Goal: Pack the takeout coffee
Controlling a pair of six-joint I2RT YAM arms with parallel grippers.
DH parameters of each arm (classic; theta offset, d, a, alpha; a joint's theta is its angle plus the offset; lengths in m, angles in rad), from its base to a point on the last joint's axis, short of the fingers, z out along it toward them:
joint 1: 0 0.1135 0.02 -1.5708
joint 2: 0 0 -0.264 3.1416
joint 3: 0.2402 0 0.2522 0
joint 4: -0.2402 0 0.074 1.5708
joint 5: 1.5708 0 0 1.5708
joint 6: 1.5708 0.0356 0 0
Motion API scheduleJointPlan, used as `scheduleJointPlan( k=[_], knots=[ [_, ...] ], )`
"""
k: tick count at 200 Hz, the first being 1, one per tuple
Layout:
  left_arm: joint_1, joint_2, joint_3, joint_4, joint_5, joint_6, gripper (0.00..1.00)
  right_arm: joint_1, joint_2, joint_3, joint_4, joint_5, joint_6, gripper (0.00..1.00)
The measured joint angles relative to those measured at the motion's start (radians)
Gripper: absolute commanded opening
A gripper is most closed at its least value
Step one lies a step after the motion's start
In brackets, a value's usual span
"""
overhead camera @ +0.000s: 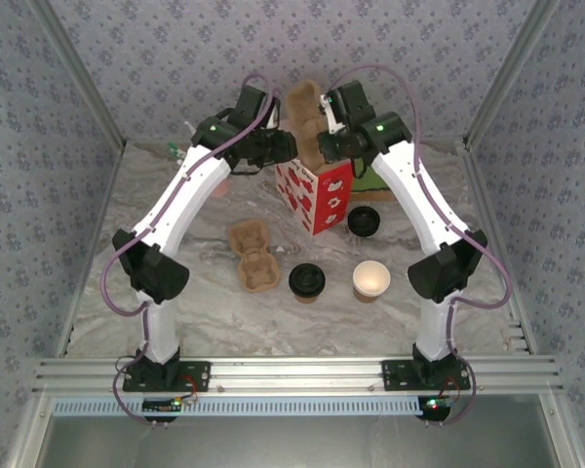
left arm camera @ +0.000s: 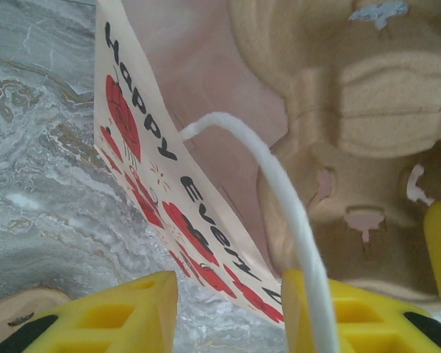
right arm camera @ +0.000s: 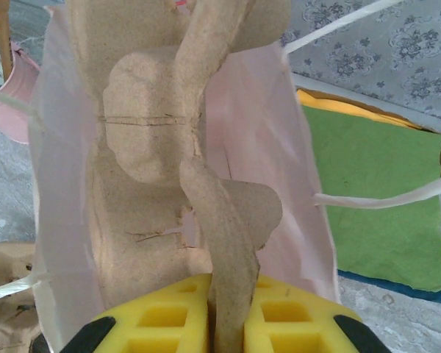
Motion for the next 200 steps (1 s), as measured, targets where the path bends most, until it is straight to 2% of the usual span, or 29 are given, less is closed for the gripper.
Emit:
scheduleJointPlan(
  k=[18,52,200],
  knots=[
    [0.007,0.0,-0.002,0.005,0.0,-0.001,0.33,0.027,0.0,-0.004,-0.014,0.035,-0.01,0.15],
    [0.01,0.0,-0.007,0.016,0.001,0.006,0.28,0.05,-0.002,-0.024,-0.044,0.075,-0.019,0.15],
    [0.013,-0.026,-0.084,0.061,0.017,0.007,0.28,0.051,-0.002,-0.063,-0.1,0.121,-0.02,0.14]
  ],
)
